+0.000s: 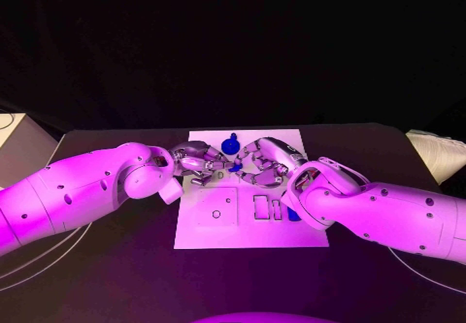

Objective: Assemble the parts on the task board

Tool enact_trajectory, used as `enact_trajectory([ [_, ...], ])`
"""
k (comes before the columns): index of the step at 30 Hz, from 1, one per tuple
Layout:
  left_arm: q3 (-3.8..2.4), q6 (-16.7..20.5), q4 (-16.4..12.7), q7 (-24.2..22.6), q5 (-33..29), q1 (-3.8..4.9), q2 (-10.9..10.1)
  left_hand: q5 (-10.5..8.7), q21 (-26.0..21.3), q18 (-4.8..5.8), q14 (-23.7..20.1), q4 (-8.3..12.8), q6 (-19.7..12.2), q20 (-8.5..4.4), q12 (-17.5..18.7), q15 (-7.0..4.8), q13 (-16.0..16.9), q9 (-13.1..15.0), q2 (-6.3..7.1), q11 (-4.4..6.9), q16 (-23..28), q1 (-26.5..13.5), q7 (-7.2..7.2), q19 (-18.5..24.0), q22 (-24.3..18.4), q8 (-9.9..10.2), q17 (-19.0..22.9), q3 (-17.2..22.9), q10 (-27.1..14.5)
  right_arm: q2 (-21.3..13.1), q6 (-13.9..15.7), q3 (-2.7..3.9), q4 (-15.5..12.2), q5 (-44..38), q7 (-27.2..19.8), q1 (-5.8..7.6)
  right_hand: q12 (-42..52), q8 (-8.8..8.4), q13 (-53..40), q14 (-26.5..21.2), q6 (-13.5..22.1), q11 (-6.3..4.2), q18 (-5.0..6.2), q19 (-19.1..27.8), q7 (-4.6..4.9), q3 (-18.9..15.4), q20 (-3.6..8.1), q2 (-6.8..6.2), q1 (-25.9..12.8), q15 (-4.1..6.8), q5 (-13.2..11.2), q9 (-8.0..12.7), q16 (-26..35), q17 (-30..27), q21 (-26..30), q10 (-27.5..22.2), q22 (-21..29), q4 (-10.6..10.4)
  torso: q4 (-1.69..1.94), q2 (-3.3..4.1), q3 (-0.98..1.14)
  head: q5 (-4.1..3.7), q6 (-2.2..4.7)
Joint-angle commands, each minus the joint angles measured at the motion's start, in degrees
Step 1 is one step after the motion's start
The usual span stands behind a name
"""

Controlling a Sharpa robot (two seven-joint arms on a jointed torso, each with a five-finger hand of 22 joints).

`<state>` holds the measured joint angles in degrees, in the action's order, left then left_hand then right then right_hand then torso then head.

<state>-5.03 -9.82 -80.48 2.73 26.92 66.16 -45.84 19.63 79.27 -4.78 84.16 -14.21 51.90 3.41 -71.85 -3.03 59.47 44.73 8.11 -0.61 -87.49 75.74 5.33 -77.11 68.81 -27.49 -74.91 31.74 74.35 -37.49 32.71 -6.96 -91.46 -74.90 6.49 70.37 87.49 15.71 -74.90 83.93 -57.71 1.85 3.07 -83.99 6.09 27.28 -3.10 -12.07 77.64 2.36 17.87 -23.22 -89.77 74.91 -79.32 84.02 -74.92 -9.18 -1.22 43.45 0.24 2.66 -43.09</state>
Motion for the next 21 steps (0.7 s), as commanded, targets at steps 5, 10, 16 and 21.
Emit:
enact_trajectory([
  [5,-0.11,1.44,-0.03,-0.55,-2.01,0.05,0.22,0.88,0.57,0.21,4.76,8.53,1.18,-0.15,-0.76,0.01,0.84,-0.24,1.13,0.31,-0.60,-1.06,-0.57,-0.79,0.73,-0.77,-12.01,10.32,1.12,0.44,0.07,-0.04,-0.02,-1.09,-0.32,-0.30,0.05,0.25,-12.77,6.07,-0.19,-0.26,-0.40,-2.95,0.12,-0.09,0.20,-0.11,-0.49,0.41,0.33,-0.05,-0.23,15.09,0.09,3.67,-5.24,0.08,-0.02,-0.02,0.00,0.11,-0.03],
  [10,-0.11,1.72,0.03,0.12,-1.69,0.05,0.20,1.50,0.80,0.28,4.83,9.60,1.68,-0.25,-1.03,-0.13,1.25,-0.31,1.77,0.48,-0.70,-2.09,-0.74,-0.99,1.11,-1.12,-12.17,11.87,1.55,0.35,1.12,-0.04,0.02,-1.22,-0.30,-0.33,-0.25,0.13,-12.50,6.07,0.43,-0.13,-0.39,-2.92,0.32,-0.10,0.12,-0.30,-0.89,0.26,0.38,0.00,-0.23,15.09,0.20,3.38,-5.16,0.03,-0.04,-0.01,0.01,0.15,-0.06],
  [16,-0.11,2.37,0.06,1.11,-0.87,0.05,0.17,2.02,0.99,0.35,4.91,10.30,2.01,-0.33,-1.13,-0.23,1.38,-0.38,2.12,0.61,-0.81,-2.66,-0.89,-1.18,1.43,-1.29,-12.35,12.62,1.81,-0.01,2.96,-0.04,0.02,-1.26,-0.14,-0.35,-2.41,-1.22,-10.57,6.07,3.58,0.90,-0.28,-2.71,1.57,-0.30,-0.51,-1.49,-1.99,-0.64,0.45,0.63,-0.23,15.09,0.91,1.28,-4.62,-0.11,-0.08,-0.02,0.05,0.27,0.03],
  [21,-0.11,3.44,0.17,2.11,-0.15,0.06,0.18,2.59,1.01,0.34,4.91,10.90,2.31,-0.41,-1.14,-0.33,1.45,-0.46,2.42,0.71,-0.79,-3.13,-0.99,-1.18,1.44,-1.41,-12.32,13.25,1.95,-0.81,3.53,-0.04,0.23,-1.26,0.12,-0.36,-7.34,-3.76,-6.25,5.56,7.84,2.28,0.43,-1.61,3.08,-0.97,-1.66,-2.88,-2.55,-1.84,0.03,1.80,0.92,13.23,4.24,-3.47,-1.88,-0.33,-0.09,-0.06,0.06,0.35,0.05],
])
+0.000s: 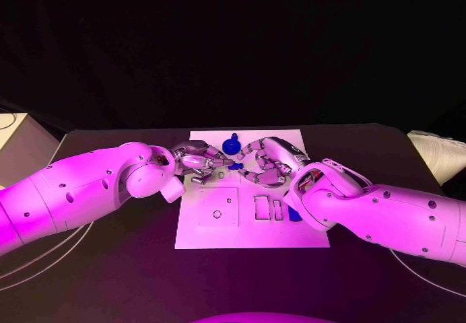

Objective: Assemble the parts on the task board

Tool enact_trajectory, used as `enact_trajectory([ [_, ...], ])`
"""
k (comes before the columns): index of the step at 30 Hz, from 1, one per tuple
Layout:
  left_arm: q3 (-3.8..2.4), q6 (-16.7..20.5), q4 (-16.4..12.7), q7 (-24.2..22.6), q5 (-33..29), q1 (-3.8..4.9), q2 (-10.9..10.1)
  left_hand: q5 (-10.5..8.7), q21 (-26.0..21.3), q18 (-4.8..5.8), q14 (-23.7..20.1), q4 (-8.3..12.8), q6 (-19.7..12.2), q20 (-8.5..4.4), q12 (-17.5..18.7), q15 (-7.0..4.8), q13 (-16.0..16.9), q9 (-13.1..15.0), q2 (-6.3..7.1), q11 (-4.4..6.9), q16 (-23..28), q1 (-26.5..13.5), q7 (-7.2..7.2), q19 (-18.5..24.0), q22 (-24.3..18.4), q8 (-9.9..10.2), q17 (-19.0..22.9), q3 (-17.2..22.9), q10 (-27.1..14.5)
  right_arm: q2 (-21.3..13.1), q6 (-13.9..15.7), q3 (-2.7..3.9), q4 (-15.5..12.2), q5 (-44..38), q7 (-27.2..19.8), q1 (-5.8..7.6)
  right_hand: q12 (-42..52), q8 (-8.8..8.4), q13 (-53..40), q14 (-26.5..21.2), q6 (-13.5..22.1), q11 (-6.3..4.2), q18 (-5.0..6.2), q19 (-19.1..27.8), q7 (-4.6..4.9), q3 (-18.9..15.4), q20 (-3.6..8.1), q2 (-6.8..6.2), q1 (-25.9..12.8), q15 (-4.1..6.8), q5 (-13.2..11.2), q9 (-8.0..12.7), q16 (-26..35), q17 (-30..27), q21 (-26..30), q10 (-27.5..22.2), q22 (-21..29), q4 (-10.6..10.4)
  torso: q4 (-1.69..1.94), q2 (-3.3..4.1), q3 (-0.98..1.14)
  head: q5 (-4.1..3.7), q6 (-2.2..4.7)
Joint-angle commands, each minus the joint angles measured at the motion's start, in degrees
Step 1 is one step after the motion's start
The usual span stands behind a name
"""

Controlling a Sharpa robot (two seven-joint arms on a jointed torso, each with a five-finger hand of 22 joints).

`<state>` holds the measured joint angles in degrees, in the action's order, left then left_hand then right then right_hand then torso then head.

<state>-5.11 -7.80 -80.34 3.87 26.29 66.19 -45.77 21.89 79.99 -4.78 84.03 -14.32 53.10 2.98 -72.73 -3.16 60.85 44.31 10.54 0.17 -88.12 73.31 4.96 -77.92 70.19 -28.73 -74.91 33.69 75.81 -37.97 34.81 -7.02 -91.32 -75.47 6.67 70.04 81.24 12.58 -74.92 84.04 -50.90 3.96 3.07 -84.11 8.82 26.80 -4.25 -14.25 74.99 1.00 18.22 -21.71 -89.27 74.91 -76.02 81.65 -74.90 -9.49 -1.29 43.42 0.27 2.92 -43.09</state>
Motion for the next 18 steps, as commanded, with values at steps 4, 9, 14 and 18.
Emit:
enact_trajectory([
  [4,-0.03,2.50,0.30,2.09,1.25,0.04,0.15,0.87,0.40,0.37,5.08,11.40,1.32,-0.04,-0.34,-0.27,0.24,-0.09,0.20,-0.02,-0.22,-1.09,-0.66,-0.48,0.24,-0.28,-12.42,11.72,0.67,-1.78,2.31,0.03,0.44,-0.44,0.02,0.01,-1.97,-1.41,-5.43,5.37,2.08,0.46,0.56,-1.32,0.63,-1.45,-0.86,-1.22,0.99,-0.74,-0.99,0.62,0.63,12.96,1.54,-1.98,-1.47,0.45,-0.07,-0.05,0.03,0.18,0.14],
  [9,-0.03,3.31,0.47,3.64,3.16,0.08,0.04,1.25,0.52,0.42,5.10,11.67,1.46,-0.09,-0.42,-0.30,0.37,-0.12,0.35,0.02,-0.26,-1.32,-0.69,-0.61,0.46,-0.37,-12.48,11.97,0.80,-4.15,3.70,0.23,0.73,0.88,-0.42,0.35,-2.07,-1.53,-5.32,5.36,2.16,0.49,0.57,-1.31,0.66,-1.91,-0.94,-1.34,1.47,-0.79,-1.37,0.68,0.67,12.92,1.62,-2.07,-1.43,0.68,-0.08,-0.03,0.09,0.33,0.31],
  [14,-0.06,3.97,0.27,6.85,8.13,0.52,-0.05,1.62,0.76,0.52,5.11,11.99,1.63,-0.13,-0.56,-0.35,0.60,-0.15,0.53,0.07,-0.26,-1.54,-0.74,-0.90,0.92,-0.45,-12.49,12.19,1.01,-6.72,4.45,0.65,0.67,3.87,-1.40,1.23,-1.91,-1.50,-5.42,5.36,1.97,0.48,0.55,-1.37,0.66,-2.05,-0.98,-1.07,1.87,-0.80,-0.82,0.68,0.69,12.89,1.52,-1.89,-1.54,0.74,-0.11,-0.06,0.12,0.54,0.37],
  [18,-0.07,4.53,0.04,9.60,12.64,1.51,0.33,1.72,0.77,0.52,5.05,12.09,1.68,-0.14,-0.50,-0.37,0.49,-0.16,0.58,0.09,-0.14,-1.59,-0.75,-0.91,0.93,-0.46,-12.29,12.26,0.98,-8.51,4.94,0.98,1.19,6.29,-1.51,2.54,-1.77,-1.41,-5.50,5.37,1.66,0.47,0.55,-1.40,0.64,-2.13,-1.00,-0.79,1.89,-0.78,-0.25,0.66,0.67,12.93,1.49,-1.72,-1.58,0.56,-0.07,-0.17,0.21,0.71,0.42],
])
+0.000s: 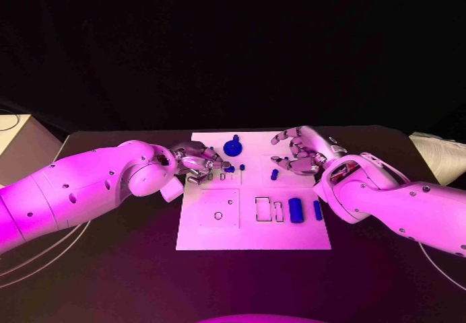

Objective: Assemble the parts on the task board

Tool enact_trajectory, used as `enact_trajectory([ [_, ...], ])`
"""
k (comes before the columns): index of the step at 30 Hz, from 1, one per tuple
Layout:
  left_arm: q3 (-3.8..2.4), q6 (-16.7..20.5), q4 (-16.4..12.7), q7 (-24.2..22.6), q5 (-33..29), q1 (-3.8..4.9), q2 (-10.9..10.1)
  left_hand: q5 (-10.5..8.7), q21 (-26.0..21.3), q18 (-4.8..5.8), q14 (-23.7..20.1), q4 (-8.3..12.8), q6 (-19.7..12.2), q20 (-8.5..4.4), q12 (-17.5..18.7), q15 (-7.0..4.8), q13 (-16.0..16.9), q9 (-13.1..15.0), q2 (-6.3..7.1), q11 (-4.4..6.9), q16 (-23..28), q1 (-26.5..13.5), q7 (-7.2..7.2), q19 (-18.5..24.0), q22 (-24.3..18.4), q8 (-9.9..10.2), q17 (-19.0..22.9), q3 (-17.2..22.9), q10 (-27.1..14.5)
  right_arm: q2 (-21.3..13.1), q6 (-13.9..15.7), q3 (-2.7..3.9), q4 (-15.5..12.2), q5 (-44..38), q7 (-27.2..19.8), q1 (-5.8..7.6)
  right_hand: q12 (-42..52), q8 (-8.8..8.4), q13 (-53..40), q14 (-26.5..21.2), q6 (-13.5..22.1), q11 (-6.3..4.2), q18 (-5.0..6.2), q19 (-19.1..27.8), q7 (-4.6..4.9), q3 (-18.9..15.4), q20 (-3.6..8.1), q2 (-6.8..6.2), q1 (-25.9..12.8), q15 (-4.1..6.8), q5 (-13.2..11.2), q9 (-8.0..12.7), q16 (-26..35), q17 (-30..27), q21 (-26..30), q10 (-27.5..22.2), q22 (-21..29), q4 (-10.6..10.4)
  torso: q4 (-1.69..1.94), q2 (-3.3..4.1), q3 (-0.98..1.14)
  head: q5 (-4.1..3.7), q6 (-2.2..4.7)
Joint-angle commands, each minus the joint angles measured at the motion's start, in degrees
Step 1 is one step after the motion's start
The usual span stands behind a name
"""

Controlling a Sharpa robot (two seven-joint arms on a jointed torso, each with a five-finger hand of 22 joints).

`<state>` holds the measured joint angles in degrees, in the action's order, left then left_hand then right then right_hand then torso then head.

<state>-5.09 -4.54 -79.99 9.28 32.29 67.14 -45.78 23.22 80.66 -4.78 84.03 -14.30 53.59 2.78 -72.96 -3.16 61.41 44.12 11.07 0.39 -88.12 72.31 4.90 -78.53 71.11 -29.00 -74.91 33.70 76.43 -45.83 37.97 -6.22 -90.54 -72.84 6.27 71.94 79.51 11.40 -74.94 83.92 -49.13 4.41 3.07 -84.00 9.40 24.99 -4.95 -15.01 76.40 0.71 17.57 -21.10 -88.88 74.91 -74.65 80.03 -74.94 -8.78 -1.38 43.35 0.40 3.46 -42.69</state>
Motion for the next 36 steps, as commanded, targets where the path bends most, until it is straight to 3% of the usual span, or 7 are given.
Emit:
enact_trajectory([
  [1,-0.08,1.57,-0.41,4.93,7.50,0.80,0.47,0.40,0.10,0.52,5.05,12.08,1.19,0.05,-0.27,-0.37,-0.09,0.03,0.06,-0.13,-0.13,-0.60,-0.68,-0.29,0.00,-0.19,-12.28,12.26,0.36,-1.04,1.94,0.24,0.72,4.09,-1.15,1.03,-0.01,-0.22,-5.50,5.49,-0.15,0.02,0.54,-1.52,0.06,-0.31,-0.30,0.01,0.49,-0.49,0.51,0.05,0.27,12.93,0.13,-0.06,-1.54,-0.18,0.06,-0.12,0.06,0.26,0.05],
  [9,-0.09,3.45,-1.09,11.28,16.44,2.30,1.69,0.51,0.09,0.50,5.00,12.26,1.26,0.03,-0.29,-0.40,-0.04,0.00,0.10,-0.10,-0.03,-0.63,-0.70,-0.28,-0.05,-0.21,-12.12,12.47,0.43,-3.09,2.92,0.55,4.20,14.12,-3.73,3.96,-0.91,0.59,-4.57,4.97,-1.99,-0.28,1.04,-0.84,-0.29,-0.33,-0.20,-0.04,0.29,-0.29,2.13,-0.18,1.52,11.11,2.37,-0.82,0.27,-0.69,-0.13,-0.48,0.24,0.29,0.14],
  [16,-0.08,4.23,-1.28,16.05,22.63,2.82,3.55,0.56,0.03,0.47,4.97,12.42,1.35,0.01,-0.25,-0.42,-0.10,-0.02,0.14,-0.07,0.05,-0.66,-0.71,-0.22,-0.18,-0.23,-12.00,12.65,0.45,-3.39,3.54,0.59,6.80,25.05,-7.95,5.39,-30.91,2.08,23.43,-5.11,-1.47,-0.41,7.34,11.92,-0.49,1.73,-0.15,-0.87,0.72,-0.07,2.05,-0.62,23.05,-11.80,40.96,-21.88,30.87,-1.95,-0.16,-0.54,0.27,0.32,0.02],
  [20,-0.06,4.81,-1.31,17.33,25.74,2.97,4.35,0.54,0.02,0.47,4.95,12.47,1.37,0.01,-0.19,-0.42,-0.20,-0.04,0.13,-0.07,0.08,-0.66,-0.72,-0.21,-0.21,-0.24,-11.95,12.73,0.42,-3.26,3.93,0.60,7.53,28.15,-9.71,5.60,-36.79,2.95,29.99,-12.14,-0.65,-0.12,7.38,13.39,-0.13,1.89,-0.63,-1.05,0.89,-0.61,2.07,-0.88,37.75,-24.11,47.28,-23.23,35.71,-2.41,0.02,-0.43,0.31,0.30,-0.04],
  [27,0.09,5.11,-1.00,18.66,29.92,3.11,5.74,0.53,-0.16,0.38,4.93,12.65,1.43,-0.01,-0.28,-0.44,-0.02,-0.08,0.13,-0.06,0.14,-0.69,-0.72,-0.01,-0.59,-0.23,-11.86,13.01,0.56,-2.49,5.73,0.61,9.15,36.57,-17.01,5.83,-56.36,2.29,49.92,-16.76,-0.64,1.31,7.47,16.62,0.93,4.38,-2.13,-0.97,2.11,-2.34,2.97,-0.17,58.63,-33.38,59.02,-19.75,45.94,-2.09,0.01,-0.47,0.25,0.32,-0.11],
  [32,0.27,4.73,-1.00,19.35,32.20,3.17,6.47,0.55,-0.20,0.37,4.94,12.77,1.47,-0.02,-0.35,-0.45,0.11,-0.11,0.15,-0.05,0.13,-0.71,-0.72,0.02,-0.67,-0.24,-11.88,13.16,0.64,-1.61,4.90,0.61,10.71,41.92,-20.88,5.96,-67.78,-0.69,62.05,-20.69,-0.86,3.78,7.50,21.06,2.49,5.06,-5.66,-0.95,1.20,-5.18,2.99,0.98,72.70,-40.28,68.49,-19.19,55.51,-1.41,-0.11,-0.51,0.18,0.38,-0.14],
  [36,0.33,3.63,-0.99,19.64,32.89,3.18,6.64,0.66,-0.26,0.34,4.92,12.93,1.55,-0.02,-0.41,-0.45,0.21,-0.14,0.22,-0.05,0.19,-0.79,-0.71,0.06,-0.79,-0.25,-11.78,13.38,0.74,-1.01,4.10,0.60,11.87,43.73,-21.87,5.99,-70.11,-2.01,65.85,-24.29,-0.58,4.54,7.40,24.53,3.04,4.65,-7.58,-0.75,0.85,-7.06,2.77,1.46,78.25,-43.89,71.17,-19.40,60.43,-1.19,-0.09,-0.45,0.18,0.44,-0.31],
])
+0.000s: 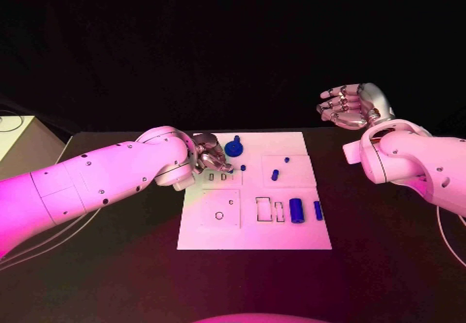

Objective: Assemble the parts on the task board

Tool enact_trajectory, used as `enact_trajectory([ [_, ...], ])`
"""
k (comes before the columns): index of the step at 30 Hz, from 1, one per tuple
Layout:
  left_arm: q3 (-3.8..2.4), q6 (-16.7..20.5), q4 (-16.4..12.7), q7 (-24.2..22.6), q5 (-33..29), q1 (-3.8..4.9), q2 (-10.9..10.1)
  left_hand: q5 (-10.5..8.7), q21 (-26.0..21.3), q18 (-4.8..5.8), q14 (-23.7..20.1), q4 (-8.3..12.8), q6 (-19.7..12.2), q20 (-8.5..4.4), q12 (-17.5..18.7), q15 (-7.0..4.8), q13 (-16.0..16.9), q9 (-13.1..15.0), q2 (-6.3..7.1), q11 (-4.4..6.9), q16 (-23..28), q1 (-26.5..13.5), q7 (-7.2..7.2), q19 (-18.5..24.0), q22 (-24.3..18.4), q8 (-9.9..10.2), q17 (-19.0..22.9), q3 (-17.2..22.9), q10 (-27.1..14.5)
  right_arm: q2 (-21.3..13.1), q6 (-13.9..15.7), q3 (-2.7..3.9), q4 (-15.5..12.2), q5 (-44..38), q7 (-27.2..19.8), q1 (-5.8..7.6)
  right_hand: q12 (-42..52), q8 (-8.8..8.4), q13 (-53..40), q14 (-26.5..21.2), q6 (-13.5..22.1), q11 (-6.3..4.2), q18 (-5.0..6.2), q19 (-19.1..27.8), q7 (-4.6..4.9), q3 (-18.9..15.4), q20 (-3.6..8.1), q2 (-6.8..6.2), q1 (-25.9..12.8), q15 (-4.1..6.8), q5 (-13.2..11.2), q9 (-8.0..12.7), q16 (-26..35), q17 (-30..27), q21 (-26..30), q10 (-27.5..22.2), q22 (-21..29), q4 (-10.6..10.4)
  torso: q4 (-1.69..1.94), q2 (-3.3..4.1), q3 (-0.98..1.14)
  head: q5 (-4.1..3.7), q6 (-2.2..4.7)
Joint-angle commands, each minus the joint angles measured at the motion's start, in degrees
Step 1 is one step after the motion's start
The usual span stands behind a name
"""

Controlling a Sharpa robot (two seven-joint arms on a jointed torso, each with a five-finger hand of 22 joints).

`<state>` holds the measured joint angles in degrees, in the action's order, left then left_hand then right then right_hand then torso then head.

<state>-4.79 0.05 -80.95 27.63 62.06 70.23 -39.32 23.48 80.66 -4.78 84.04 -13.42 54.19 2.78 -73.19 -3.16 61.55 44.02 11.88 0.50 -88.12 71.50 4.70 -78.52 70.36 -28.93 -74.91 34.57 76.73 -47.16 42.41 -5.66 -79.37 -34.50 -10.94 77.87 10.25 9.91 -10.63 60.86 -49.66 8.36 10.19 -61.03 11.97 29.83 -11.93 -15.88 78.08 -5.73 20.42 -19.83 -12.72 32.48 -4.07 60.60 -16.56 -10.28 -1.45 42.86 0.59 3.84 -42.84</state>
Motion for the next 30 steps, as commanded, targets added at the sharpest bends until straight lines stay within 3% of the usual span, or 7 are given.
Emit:
enact_trajectory([
  [1,0.04,-1.17,-0.01,1.34,3.20,0.10,0.19,0.41,-0.25,0.34,4.91,12.07,0.97,-0.02,-0.17,-0.46,0.07,-0.05,-0.59,-0.16,0.20,0.02,-0.52,0.05,-0.04,-0.33,-11.77,12.54,0.44,0.44,-0.46,0.04,0.93,5.67,-4.79,0.06,-1.11,-0.71,2.15,-1.48,-0.03,0.73,0.33,2.10,0.53,-0.36,-0.85,0.15,-0.84,-0.81,-0.07,0.27,2.77,-2.02,0.55,-0.01,2.89,0.37,-0.02,0.03,0.00,0.04,-0.16],
  [6,0.35,-2.04,0.19,1.52,3.44,0.10,0.20,0.47,-0.28,0.33,4.92,12.11,0.99,-0.02,-0.20,-0.46,0.11,-0.06,-0.58,-0.17,0.20,-0.03,-0.51,0.07,-0.09,-0.33,-11.76,12.61,0.47,1.13,-1.19,0.03,2.19,6.86,-5.35,0.07,-2.12,-1.59,4.63,-2.69,0.25,1.17,0.36,4.07,0.71,-1.09,-1.72,0.58,-0.67,-1.59,-0.02,0.67,5.39,-4.43,0.54,-0.67,6.17,0.67,-0.01,0.09,0.03,0.00,0.12],
  [13,0.98,-3.11,0.15,1.68,3.18,0.09,0.00,0.61,-0.30,0.33,4.92,12.18,1.04,-0.02,-0.21,-0.46,0.14,-0.08,-0.54,-0.18,0.19,-0.16,-0.50,0.07,-0.12,-0.35,-11.77,12.74,0.52,1.79,-1.95,0.02,3.24,7.57,-5.86,0.07,-2.93,-2.21,6.51,-3.81,0.36,1.41,0.38,5.64,0.68,-1.87,-2.36,1.03,-0.46,-2.14,-0.01,1.15,7.39,-6.70,0.51,-1.04,8.64,0.84,-0.05,0.11,-0.04,0.08,-0.29],
  [21,1.14,-3.68,0.19,1.81,2.61,0.08,-0.41,0.68,-0.32,0.32,4.92,12.23,1.07,-0.02,-0.20,-0.45,0.13,-0.08,-0.51,-0.18,0.20,-0.24,-0.50,0.08,-0.16,-0.36,-11.77,12.80,0.54,2.33,-2.22,0.00,4.12,7.92,-5.90,0.03,-3.45,-2.62,6.96,-4.18,0.57,1.70,0.35,6.52,1.00,-2.70,-2.71,1.21,-0.48,-2.49,0.05,1.49,8.19,-7.85,0.53,-1.30,9.82,0.79,0.05,0.09,-0.02,0.02,-0.42],
  [30,1.23,-3.39,0.61,1.82,2.27,0.04,-0.07,0.70,-0.37,0.30,4.90,12.27,1.08,-0.03,-0.19,-0.45,0.11,-0.09,-0.49,-0.18,0.26,-0.29,-0.50,0.14,-0.26,-0.37,-11.67,12.84,0.54,2.59,-2.36,-0.02,4.27,8.02,-5.94,0.00,-3.67,-2.76,7.00,-4.41,0.57,1.81,0.36,7.00,1.08,-3.06,-2.87,1.37,-0.44,-2.64,0.14,1.64,8.52,-8.36,0.52,-1.45,10.33,0.75,-0.10,0.14,-0.08,0.05,-0.91],
])
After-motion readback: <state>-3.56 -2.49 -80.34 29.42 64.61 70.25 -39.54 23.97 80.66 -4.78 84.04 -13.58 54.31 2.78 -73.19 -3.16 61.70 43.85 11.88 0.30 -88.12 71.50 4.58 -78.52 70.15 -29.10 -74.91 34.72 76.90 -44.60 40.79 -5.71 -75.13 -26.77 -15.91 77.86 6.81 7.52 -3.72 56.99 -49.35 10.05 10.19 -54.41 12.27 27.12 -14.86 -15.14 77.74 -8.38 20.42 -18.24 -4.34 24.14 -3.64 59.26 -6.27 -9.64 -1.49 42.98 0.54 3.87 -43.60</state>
